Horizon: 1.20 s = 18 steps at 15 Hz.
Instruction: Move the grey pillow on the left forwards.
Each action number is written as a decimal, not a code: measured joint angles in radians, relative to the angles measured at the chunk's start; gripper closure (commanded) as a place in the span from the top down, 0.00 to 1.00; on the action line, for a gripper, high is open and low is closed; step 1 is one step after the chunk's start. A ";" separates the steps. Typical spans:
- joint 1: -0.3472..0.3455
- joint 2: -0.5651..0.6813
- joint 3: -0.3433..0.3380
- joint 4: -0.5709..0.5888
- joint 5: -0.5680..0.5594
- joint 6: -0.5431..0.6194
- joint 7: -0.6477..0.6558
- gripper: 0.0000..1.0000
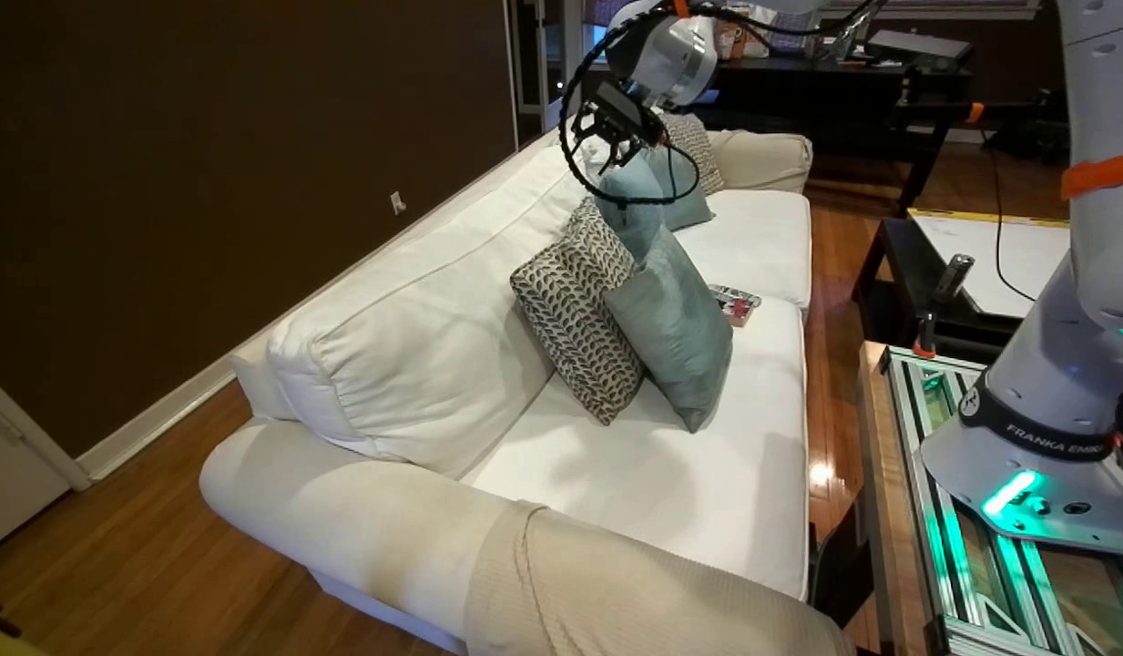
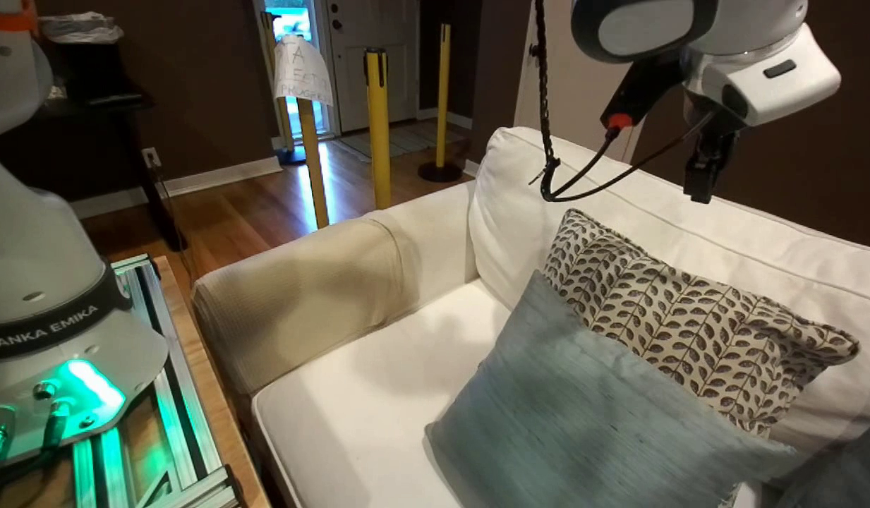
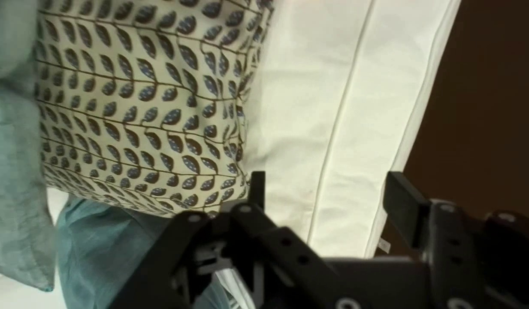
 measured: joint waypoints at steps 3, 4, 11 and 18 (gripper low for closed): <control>0.000 -0.076 -0.069 -0.011 -0.108 -0.260 0.011 1.00; 0.002 -0.097 -0.092 -0.012 -0.158 -0.330 0.013 1.00; 0.073 -0.190 -0.183 -0.068 -0.561 -0.538 0.047 1.00; 0.150 -0.248 -0.196 -0.171 -0.819 -0.525 0.098 1.00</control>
